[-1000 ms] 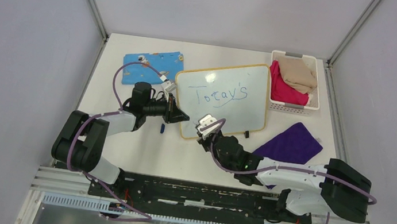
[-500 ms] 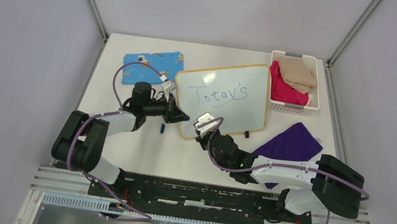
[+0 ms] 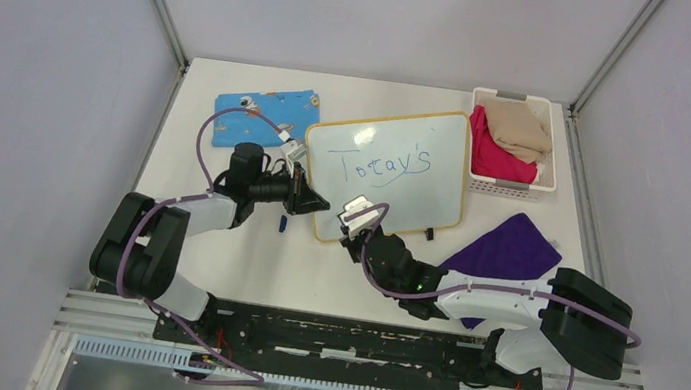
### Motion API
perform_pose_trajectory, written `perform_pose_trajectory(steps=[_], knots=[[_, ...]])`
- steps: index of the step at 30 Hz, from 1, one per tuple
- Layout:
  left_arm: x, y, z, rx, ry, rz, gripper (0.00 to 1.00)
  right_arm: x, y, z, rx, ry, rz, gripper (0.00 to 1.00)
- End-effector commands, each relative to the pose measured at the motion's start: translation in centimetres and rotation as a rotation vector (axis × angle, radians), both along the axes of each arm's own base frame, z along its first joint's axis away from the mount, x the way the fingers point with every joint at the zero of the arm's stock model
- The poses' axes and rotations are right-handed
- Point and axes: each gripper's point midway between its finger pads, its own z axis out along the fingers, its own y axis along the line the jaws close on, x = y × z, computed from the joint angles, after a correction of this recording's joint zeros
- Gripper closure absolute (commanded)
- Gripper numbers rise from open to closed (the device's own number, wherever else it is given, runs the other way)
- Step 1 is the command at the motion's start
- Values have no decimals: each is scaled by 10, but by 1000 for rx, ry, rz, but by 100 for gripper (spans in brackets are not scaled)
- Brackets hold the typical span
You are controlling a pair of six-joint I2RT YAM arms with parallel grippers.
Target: Write a sentence on the whiteboard
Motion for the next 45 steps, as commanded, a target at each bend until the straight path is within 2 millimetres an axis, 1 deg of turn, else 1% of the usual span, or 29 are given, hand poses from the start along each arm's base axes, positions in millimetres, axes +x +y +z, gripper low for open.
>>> perform_pose_trajectory(steps=[1, 6, 9, 17, 20, 23, 27, 30, 34, 40, 45], knots=[[3, 7, -24, 103, -12, 25, 82, 3, 1, 6, 34, 6, -18, 100], [3, 7, -24, 103, -12, 25, 82, 0, -7, -3, 12, 20, -26, 100], [3, 7, -25, 104, -10, 25, 82, 2, -15, -6, 2, 23, -45, 100], [2, 6, -25, 105, -10, 22, 82, 9, -25, -6, -6, 29, -67, 100], [2, 6, -25, 105, -9, 21, 82, 13, -31, -2, 8, 23, -85, 100], [1, 5, -25, 105, -8, 18, 82, 19, -32, 8, 21, 7, -95, 100], [1, 5, -25, 106, -8, 17, 82, 25, -29, 21, 35, -12, -94, 100], [1, 5, -25, 107, -9, 17, 82, 27, -27, 22, 34, -14, -88, 100], [2, 5, -25, 107, -11, 18, 82, 24, -28, 12, 24, 8, -78, 100], [1, 5, -26, 108, -7, 18, 82, 13, -33, -9, 17, 57, -49, 100], [2, 5, -26, 108, -6, 19, 82, 4, -35, -21, 9, 82, -26, 100]])
